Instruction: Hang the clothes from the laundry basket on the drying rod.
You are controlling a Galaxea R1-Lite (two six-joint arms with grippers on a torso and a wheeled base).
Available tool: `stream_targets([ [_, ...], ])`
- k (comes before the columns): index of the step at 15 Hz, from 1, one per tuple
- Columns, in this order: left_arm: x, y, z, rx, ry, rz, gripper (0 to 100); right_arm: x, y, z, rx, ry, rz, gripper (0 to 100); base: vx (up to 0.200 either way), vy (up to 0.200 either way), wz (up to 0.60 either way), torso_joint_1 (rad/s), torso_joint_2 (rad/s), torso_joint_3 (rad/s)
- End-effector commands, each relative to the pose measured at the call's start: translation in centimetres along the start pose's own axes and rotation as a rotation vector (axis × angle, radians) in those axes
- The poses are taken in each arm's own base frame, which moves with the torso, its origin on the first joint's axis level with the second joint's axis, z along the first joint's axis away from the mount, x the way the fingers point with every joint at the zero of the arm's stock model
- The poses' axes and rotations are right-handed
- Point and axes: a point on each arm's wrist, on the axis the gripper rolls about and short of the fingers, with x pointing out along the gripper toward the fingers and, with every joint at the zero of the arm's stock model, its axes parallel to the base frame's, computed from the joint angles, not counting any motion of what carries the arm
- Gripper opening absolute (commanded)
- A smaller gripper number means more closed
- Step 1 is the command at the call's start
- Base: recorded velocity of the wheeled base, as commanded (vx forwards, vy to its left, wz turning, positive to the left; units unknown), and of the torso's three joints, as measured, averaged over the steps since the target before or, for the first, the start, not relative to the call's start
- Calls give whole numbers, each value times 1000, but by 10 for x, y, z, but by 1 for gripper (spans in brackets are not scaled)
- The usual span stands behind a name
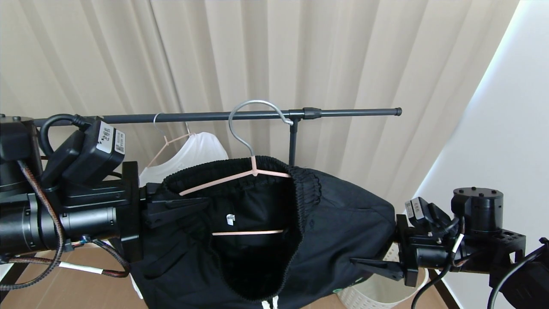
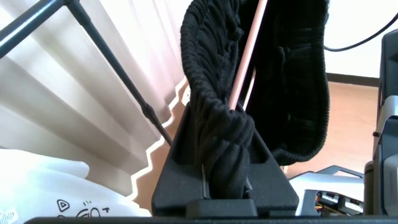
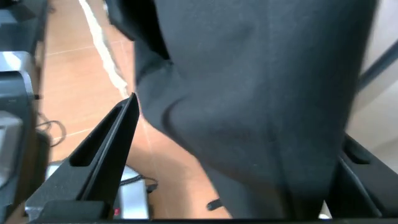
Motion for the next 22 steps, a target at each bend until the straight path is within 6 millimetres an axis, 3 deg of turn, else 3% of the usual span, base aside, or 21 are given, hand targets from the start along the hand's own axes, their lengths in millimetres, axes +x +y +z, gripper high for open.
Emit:
stream_targets([
  [1,-3,-1,1,-9,-3,7,0,-3,-4,3,9,-6,-24,0,0,0,0,0,0,0],
  [6,-13,-2,3,-25,-13,43,0,-14,-19,4,18,-19,-89,0,0,0,0,0,0,0],
  [12,-36,-13,9,-59,-46,98,0,-15,-22,5,58,-26,-96,0,0,0,0,0,0,0],
  [17,-38,-14,5,-71,-36,108,0,-14,-27,1,76,-21,-105,0,0,0,0,0,0,0],
  [22,-36,-12,3,-82,-26,105,0,-21,-14,11,75,-40,-101,0,0,0,0,0,0,0],
])
